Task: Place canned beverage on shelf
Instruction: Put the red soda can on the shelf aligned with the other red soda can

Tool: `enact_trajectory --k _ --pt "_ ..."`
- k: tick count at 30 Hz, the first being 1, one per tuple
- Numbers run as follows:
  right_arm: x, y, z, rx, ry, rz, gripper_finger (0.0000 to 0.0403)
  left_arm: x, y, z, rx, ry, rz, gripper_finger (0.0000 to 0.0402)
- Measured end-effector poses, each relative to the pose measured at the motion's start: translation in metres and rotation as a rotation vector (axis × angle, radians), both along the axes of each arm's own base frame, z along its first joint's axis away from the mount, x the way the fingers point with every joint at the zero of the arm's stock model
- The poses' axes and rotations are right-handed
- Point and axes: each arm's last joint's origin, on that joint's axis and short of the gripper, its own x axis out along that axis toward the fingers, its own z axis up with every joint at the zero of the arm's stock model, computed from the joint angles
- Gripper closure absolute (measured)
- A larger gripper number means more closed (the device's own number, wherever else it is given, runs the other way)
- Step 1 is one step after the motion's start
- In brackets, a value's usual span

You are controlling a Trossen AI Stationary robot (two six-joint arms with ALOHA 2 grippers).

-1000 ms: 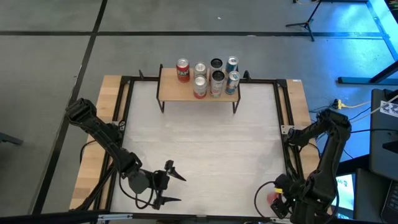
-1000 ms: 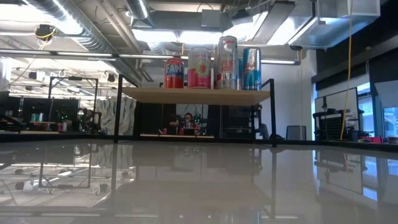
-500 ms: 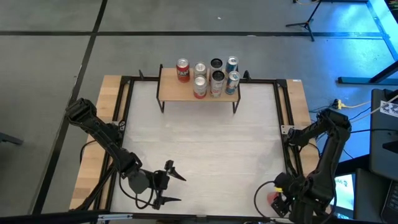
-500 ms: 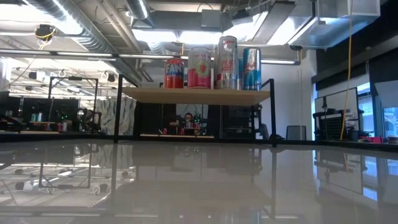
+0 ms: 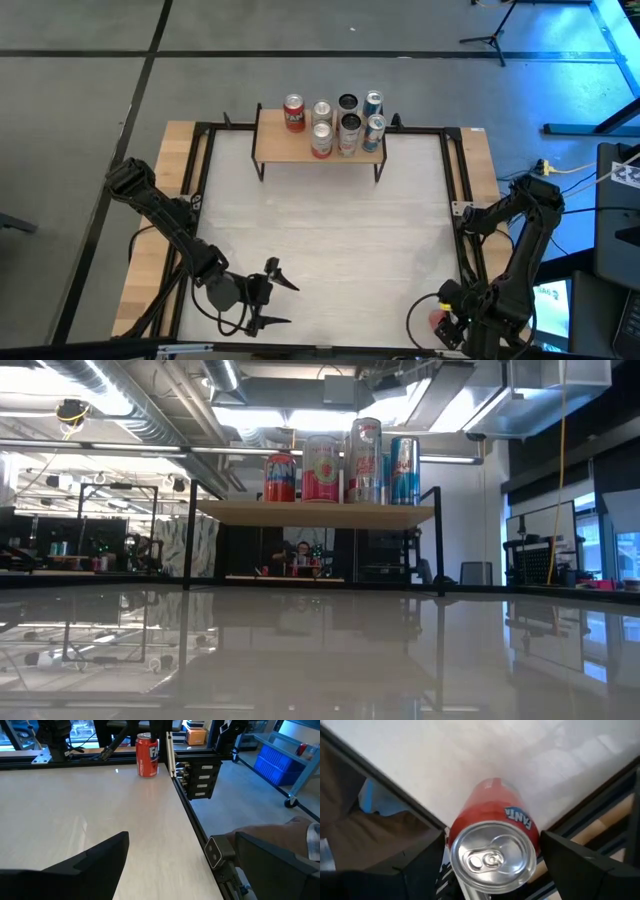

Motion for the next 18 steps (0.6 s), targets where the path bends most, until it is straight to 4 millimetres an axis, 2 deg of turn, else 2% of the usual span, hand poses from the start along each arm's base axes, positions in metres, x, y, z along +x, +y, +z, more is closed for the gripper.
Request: enact_trajectory --k 11,18 --pt "0.0005 0.0015 -0.0014 0.016 -0.001 0.009 0.0082 0.0000 0.0000 0.0000 0.000 0.000 0.000 0.0051" --pt "0.0025 0.0058 -0.0093 -0.005 0.016 0.034 0.0082 0.0000 0.0000 0.0000 0.001 0.000 0.000 0.0051"
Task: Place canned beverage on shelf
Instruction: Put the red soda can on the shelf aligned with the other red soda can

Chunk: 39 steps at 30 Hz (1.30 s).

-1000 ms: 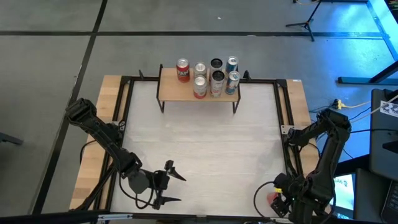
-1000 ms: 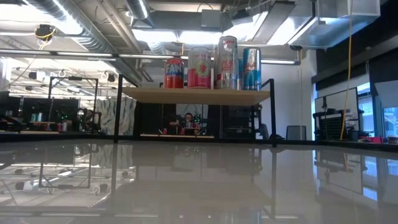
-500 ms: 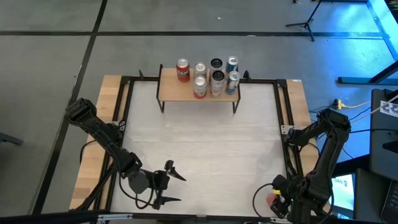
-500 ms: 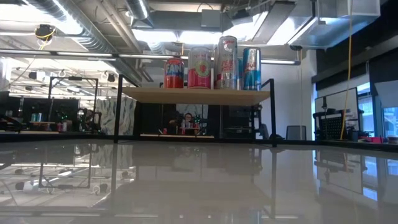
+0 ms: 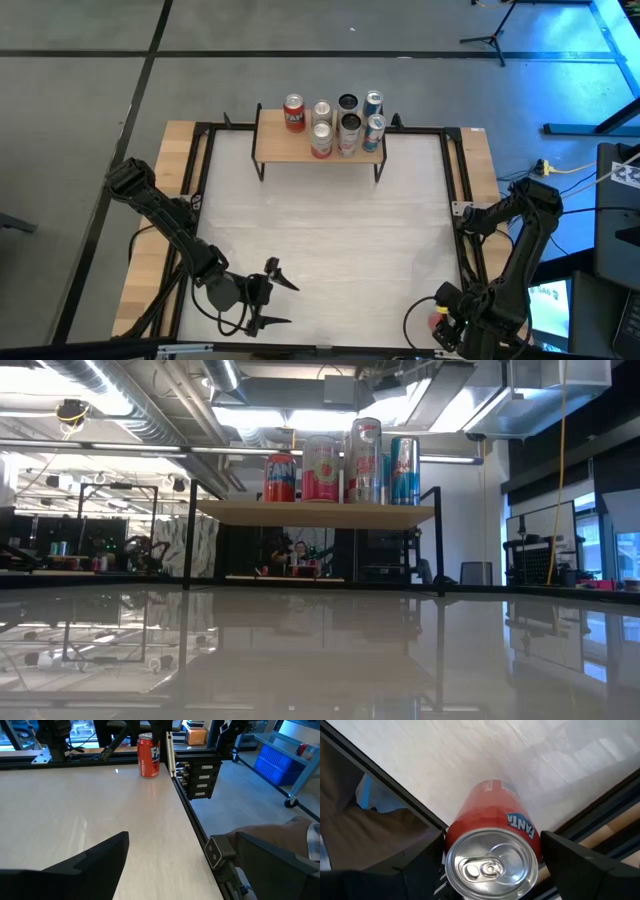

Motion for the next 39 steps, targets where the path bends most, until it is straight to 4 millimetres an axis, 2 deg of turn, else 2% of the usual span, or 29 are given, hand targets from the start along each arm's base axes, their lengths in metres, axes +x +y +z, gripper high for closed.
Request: enact_trajectory --k 32,35,39 --pt "0.0008 0.0007 -0.0016 -0.013 -0.018 0.015 0.0081 0.0000 0.0000 0.0000 0.000 0.000 0.000 0.0051" --pt "0.0007 0.0005 -0.0018 -0.017 -0.016 0.014 0.0062 0.0000 0.0000 0.0000 0.000 0.000 0.000 0.0051" --pt "0.0006 0.0004 -0.0024 -0.019 -0.013 0.016 0.0013 0.0000 0.0000 0.0000 0.000 0.000 0.000 0.0051"
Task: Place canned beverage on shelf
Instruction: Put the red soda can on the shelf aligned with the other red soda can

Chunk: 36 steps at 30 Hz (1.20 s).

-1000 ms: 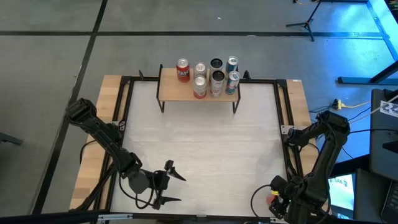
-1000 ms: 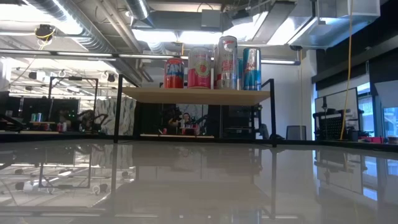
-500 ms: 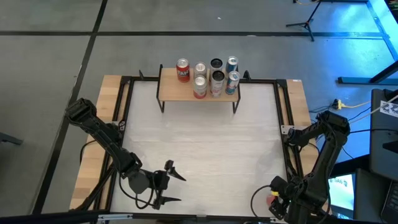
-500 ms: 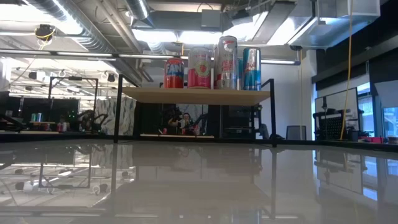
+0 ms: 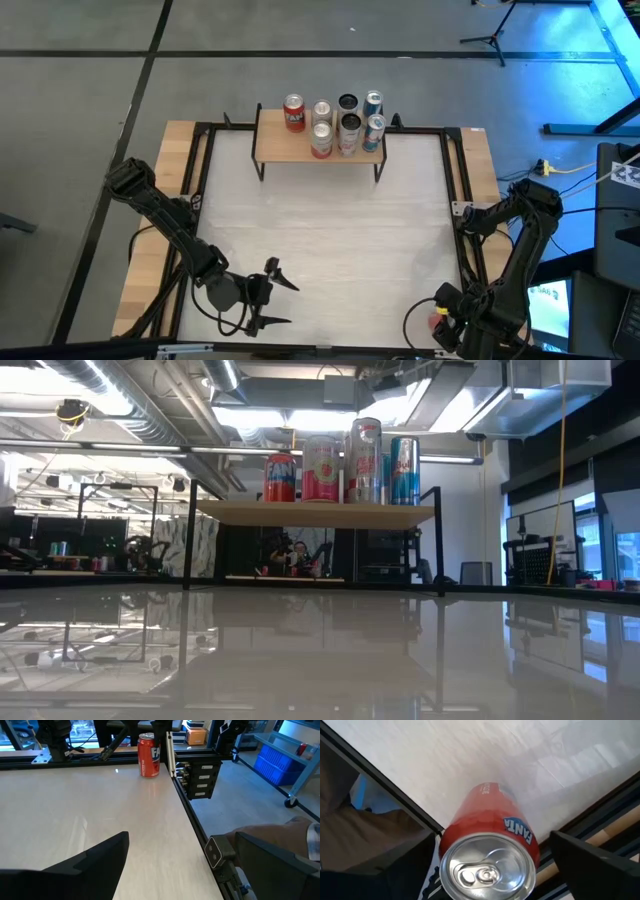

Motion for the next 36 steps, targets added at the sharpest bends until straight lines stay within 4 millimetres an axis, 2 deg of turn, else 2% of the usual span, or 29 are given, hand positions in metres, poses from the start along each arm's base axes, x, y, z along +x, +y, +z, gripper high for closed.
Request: enact_trajectory --k 2,8,15,25,36 --pt "0.000 0.000 0.000 0.001 0.006 0.001 0.0010 0.000 0.000 0.000 0.000 0.000 0.000 0.0051" --pt "0.000 0.001 0.000 0.012 0.001 0.005 0.0045 0.000 0.000 0.000 0.000 0.000 0.000 0.0051" --pt "-0.001 0.002 0.000 0.024 0.026 0.009 0.0060 0.000 0.000 0.000 0.000 0.000 0.000 0.0051" --pt "0.003 0.014 -0.014 0.047 0.085 0.071 0.0079 0.000 0.000 0.000 0.000 0.000 0.000 0.0051" --pt "0.003 0.014 -0.015 0.041 0.082 0.070 0.0110 0.000 0.000 0.000 0.000 0.000 0.000 0.0051"
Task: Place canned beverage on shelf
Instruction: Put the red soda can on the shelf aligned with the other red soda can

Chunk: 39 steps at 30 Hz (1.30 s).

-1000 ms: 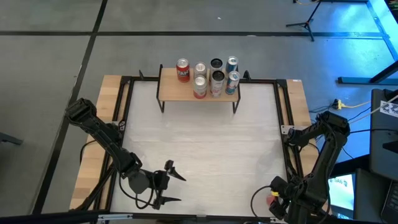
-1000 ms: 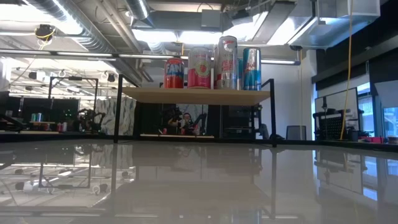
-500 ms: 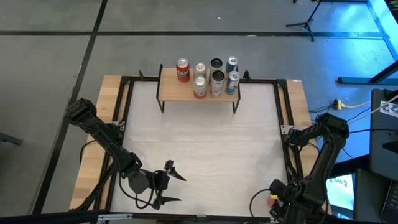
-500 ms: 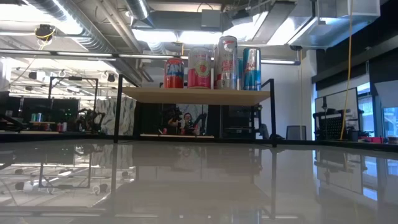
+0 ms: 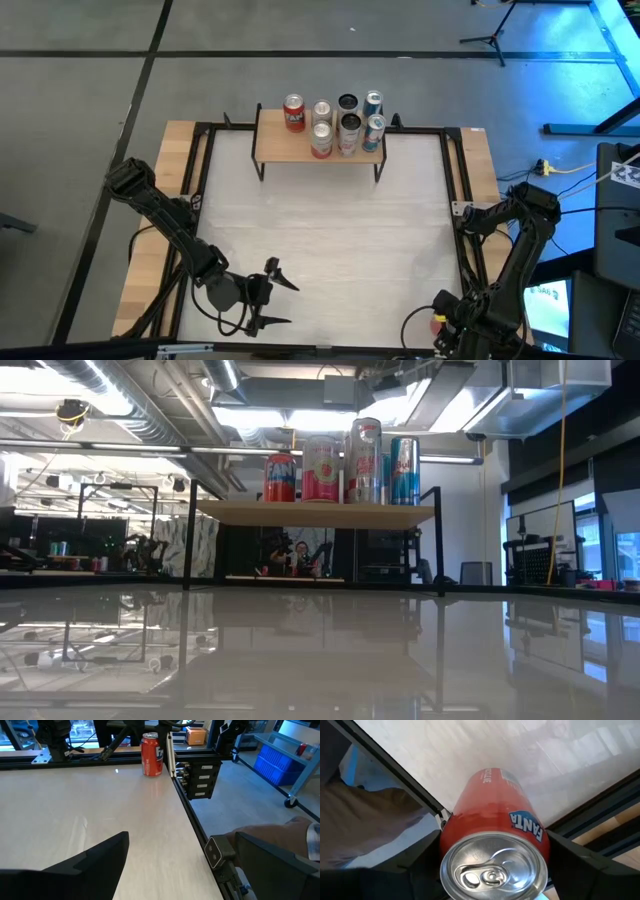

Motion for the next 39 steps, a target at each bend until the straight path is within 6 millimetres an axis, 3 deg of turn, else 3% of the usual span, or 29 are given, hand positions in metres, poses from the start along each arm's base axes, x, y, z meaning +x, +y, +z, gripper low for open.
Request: enact_trajectory --k 11,20,32,39 --pt "0.006 0.001 0.010 -0.023 -0.043 0.007 0.0113 0.000 0.000 0.000 0.000 0.000 0.000 0.0051" --pt "0.048 -0.014 0.034 -0.085 -0.260 0.109 0.0113 0.000 0.000 0.000 0.000 0.000 0.000 0.0051" --pt "0.127 -0.081 0.039 -0.150 -0.317 0.287 0.0111 -0.001 0.000 -0.002 0.062 0.005 -0.027 0.0051" --pt "0.163 -0.134 0.039 -0.153 -0.307 0.348 0.0116 0.008 0.017 -0.009 0.184 0.064 0.030 0.0051"
